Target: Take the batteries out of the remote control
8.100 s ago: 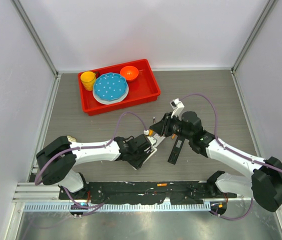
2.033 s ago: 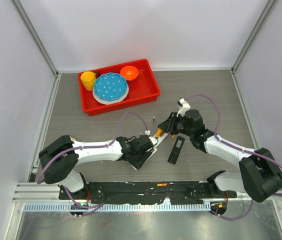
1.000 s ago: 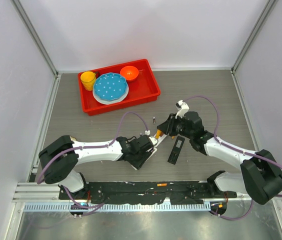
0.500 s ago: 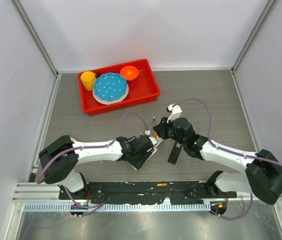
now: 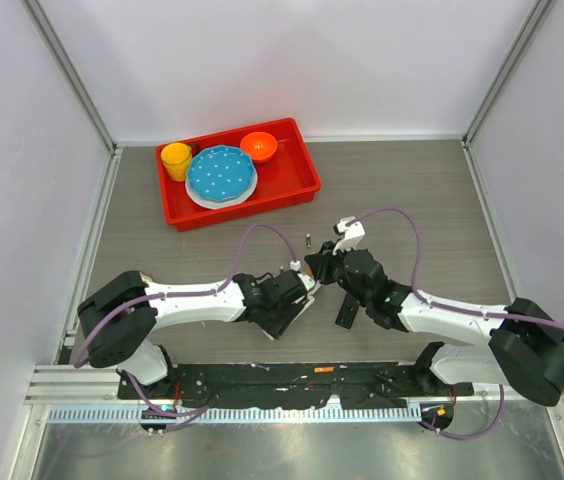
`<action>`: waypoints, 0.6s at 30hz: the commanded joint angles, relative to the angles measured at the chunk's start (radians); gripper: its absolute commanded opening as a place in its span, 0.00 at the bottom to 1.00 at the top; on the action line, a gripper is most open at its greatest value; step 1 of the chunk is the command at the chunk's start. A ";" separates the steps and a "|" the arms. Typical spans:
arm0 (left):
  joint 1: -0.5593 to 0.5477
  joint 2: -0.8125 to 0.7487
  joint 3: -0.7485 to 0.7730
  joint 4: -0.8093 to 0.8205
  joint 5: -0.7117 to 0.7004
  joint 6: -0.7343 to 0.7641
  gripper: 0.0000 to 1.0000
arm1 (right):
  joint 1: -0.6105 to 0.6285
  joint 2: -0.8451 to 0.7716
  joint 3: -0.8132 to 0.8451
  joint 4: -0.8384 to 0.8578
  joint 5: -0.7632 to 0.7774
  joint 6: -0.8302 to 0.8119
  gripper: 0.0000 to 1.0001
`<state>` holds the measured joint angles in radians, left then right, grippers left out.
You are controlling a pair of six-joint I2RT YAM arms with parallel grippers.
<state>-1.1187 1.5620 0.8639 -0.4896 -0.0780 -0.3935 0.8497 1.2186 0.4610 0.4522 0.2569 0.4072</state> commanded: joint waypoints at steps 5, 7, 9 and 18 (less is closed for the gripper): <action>-0.013 0.035 -0.025 0.074 0.017 -0.022 0.00 | -0.073 -0.108 -0.096 0.046 -0.223 0.140 0.01; -0.013 0.035 -0.026 0.080 0.015 -0.025 0.00 | -0.104 -0.139 -0.094 0.052 -0.293 0.159 0.01; -0.013 0.035 -0.025 0.083 0.017 -0.027 0.00 | -0.109 -0.180 -0.081 0.046 -0.347 0.168 0.01; -0.013 0.043 -0.017 0.091 0.017 -0.030 0.00 | -0.110 -0.211 -0.047 0.049 -0.429 0.202 0.01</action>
<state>-1.1202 1.5620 0.8635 -0.4892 -0.0818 -0.4114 0.7292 1.0016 0.3683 0.4534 -0.0723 0.5583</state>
